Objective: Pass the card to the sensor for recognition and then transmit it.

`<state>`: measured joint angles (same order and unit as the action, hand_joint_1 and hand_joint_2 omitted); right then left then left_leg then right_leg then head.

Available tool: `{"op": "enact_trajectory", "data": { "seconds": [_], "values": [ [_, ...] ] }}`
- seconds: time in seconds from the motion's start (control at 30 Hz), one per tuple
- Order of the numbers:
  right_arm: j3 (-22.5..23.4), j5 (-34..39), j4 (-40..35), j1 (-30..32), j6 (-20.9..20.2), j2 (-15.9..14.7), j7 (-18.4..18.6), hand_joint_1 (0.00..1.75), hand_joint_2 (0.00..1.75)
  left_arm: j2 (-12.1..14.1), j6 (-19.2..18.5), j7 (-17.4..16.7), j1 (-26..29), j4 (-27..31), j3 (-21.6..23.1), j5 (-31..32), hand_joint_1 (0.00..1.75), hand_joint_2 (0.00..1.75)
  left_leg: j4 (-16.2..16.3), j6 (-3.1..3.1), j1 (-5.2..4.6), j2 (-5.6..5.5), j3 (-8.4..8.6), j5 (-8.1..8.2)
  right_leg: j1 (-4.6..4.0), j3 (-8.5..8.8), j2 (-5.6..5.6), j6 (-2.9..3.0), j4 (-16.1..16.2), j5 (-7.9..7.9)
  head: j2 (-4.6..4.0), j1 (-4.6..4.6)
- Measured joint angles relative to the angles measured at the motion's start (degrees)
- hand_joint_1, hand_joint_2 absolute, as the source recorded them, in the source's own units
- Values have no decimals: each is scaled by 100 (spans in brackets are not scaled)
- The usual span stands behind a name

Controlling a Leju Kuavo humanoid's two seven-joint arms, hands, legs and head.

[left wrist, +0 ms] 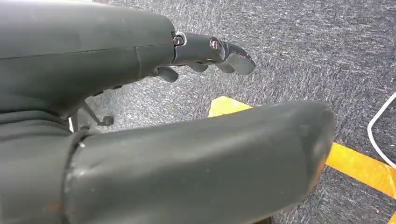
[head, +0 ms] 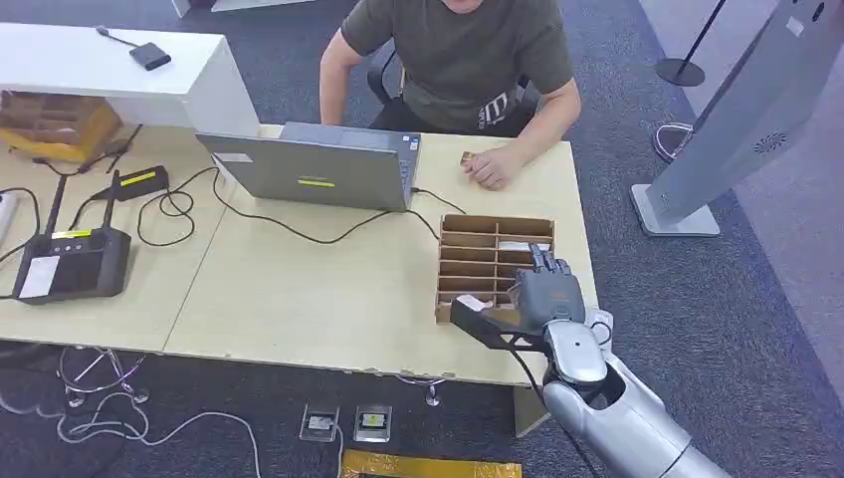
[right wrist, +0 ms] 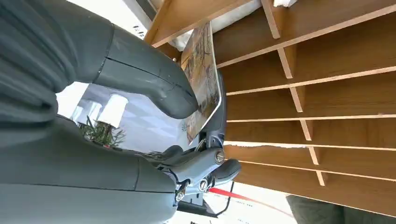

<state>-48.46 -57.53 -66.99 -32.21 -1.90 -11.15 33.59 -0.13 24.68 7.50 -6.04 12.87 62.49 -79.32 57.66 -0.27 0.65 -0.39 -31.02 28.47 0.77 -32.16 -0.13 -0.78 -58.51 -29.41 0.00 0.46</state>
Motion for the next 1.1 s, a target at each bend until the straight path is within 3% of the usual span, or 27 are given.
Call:
{"op": "enact_trajectory", "data": {
  "seconds": [0.67,0.73,0.77,0.83,0.9,1.1],
  "values": [
    [0,0,0,-2,8,0,2,175,175,0,0,0,0,0,0,0,0,0,0,0,0,0,0,0,0,0,0,0,0,0,0,0],
    [11,-327,-26,4,400,-20,169,175,175,0,-21,0,2,0,2,86,0,0,5,1,-2,2,5,-3,1,-7,3,-3,0,3,0,2],
    [101,-742,-193,12,955,-167,374,175,175,0,-53,0,8,0,11,155,0,0,5,2,-5,2,-1,-4,5,-10,2,-5,0,5,0,-2],
    [399,-1071,-909,-23,1478,-438,529,175,175,0,-70,0,18,0,50,225,0,0,5,3,-10,-7,-2,-5,10,-6,-7,-5,0,4,0,2],
    [636,-1123,-1525,-72,1336,-684,525,175,175,2,-83,0,31,0,87,247,0,0,3,5,-8,4,1,-2,8,-3,3,-5,2,4,0,5],
    [920,-1370,-2408,142,1366,-918,479,175,175,2,-79,0,16,0,142,264,0,0,4,5,-9,24,6,4,9,-4,18,-6,3,5,0,0]
  ]
}}
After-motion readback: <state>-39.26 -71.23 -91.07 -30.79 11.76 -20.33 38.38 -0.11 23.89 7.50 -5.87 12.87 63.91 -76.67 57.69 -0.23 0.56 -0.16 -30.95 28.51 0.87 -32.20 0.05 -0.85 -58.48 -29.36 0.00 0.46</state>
